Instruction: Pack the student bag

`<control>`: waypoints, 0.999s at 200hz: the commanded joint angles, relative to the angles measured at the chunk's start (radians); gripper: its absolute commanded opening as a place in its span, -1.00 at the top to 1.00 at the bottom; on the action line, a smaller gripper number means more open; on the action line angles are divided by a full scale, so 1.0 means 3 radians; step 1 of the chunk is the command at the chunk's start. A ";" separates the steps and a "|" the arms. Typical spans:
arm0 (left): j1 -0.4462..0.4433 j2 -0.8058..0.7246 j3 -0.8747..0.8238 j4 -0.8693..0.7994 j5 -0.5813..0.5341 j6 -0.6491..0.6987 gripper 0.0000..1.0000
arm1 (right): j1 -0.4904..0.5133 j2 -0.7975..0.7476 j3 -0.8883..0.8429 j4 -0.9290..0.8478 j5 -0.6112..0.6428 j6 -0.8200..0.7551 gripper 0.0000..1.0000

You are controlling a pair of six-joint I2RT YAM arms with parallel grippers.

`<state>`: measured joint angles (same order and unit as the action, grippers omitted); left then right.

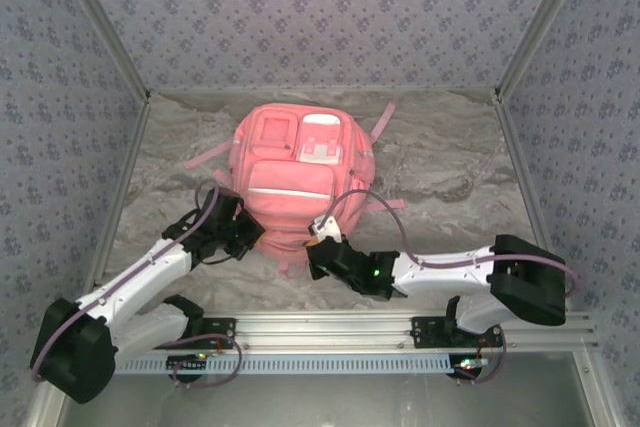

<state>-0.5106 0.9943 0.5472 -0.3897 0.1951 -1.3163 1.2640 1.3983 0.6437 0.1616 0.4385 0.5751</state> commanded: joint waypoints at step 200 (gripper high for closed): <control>0.0535 -0.0626 0.0287 -0.0571 0.0085 0.0372 1.00 | -0.0155 -0.0199 -0.0226 -0.0172 0.0339 -0.0035 1.00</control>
<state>-0.3763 0.8474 0.5941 -0.5426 0.2329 -1.2366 1.2308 1.3453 0.6048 0.1616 0.4690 0.5678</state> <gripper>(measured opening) 0.041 0.047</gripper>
